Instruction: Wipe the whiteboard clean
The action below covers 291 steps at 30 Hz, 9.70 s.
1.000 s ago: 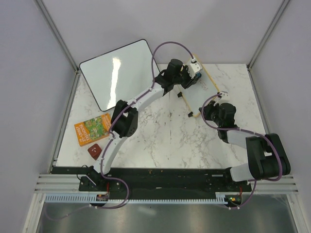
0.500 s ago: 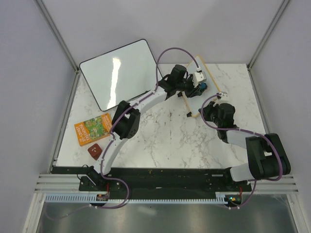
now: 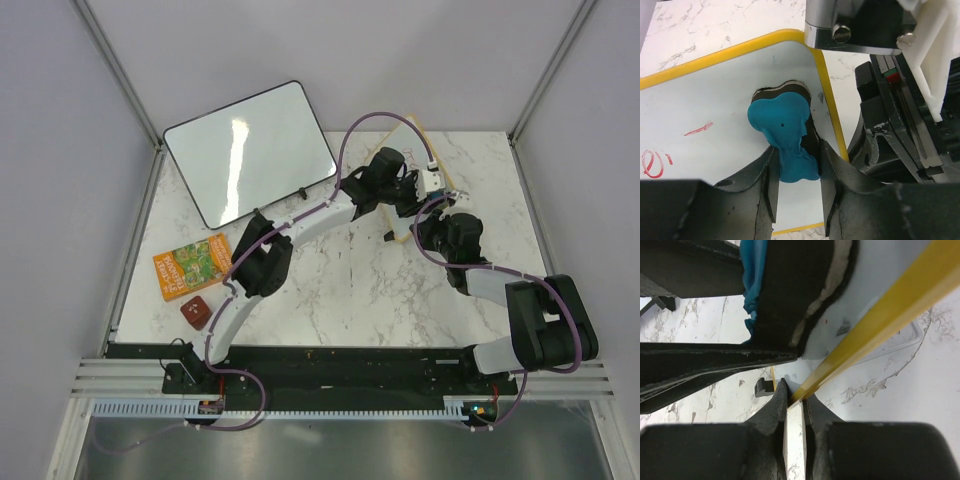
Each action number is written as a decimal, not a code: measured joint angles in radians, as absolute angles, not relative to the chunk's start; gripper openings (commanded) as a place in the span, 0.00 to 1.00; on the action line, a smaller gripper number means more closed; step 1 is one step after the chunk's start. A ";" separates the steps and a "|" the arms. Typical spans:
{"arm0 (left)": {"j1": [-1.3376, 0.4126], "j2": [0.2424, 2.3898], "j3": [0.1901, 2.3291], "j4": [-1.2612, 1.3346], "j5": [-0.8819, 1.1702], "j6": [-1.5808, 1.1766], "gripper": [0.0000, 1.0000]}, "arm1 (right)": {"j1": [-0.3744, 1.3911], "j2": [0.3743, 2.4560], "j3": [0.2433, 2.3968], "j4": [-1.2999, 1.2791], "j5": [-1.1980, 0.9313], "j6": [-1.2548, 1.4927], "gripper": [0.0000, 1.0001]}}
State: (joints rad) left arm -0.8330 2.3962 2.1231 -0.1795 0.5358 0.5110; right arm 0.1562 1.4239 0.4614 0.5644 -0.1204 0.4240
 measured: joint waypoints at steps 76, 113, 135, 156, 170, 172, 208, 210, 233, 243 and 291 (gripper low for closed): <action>-0.710 2.445 2.147 0.079 0.459 0.070 0.02 | 0.173 1.208 0.417 0.321 -0.211 0.399 0.00; -0.677 2.505 2.193 -0.006 0.700 0.144 0.02 | 0.173 1.225 0.418 0.353 -0.226 0.396 0.00; -0.577 2.672 2.352 0.155 0.566 -0.175 0.02 | 0.177 1.230 0.418 0.378 -0.255 0.350 0.00; -0.610 2.625 2.273 0.215 0.846 -0.105 0.02 | 0.176 1.237 0.418 0.383 -0.264 0.363 0.00; -0.564 2.666 2.382 0.061 0.660 -0.204 0.02 | 0.177 1.245 0.418 0.390 -0.265 0.336 0.00; -0.553 2.679 2.382 0.050 0.654 -0.220 0.02 | 0.178 1.245 0.418 0.392 -0.265 0.332 0.00; -0.633 2.558 2.256 0.233 0.809 -0.209 0.02 | 0.180 1.246 0.418 0.395 -0.268 0.336 0.00; -0.634 2.558 2.267 0.211 0.781 -0.205 0.02 | 0.180 1.246 0.418 0.395 -0.268 0.336 0.00; -0.545 2.651 2.342 -0.083 0.592 -0.324 0.02 | 0.181 1.246 0.418 0.395 -0.267 0.327 0.00; -0.545 2.629 2.251 -0.077 0.629 -0.358 0.02 | 0.181 1.246 0.418 0.394 -0.265 0.326 0.00; -0.672 1.975 1.340 -0.421 -0.096 -0.360 0.72 | 0.181 1.214 0.454 0.197 -0.229 0.402 0.51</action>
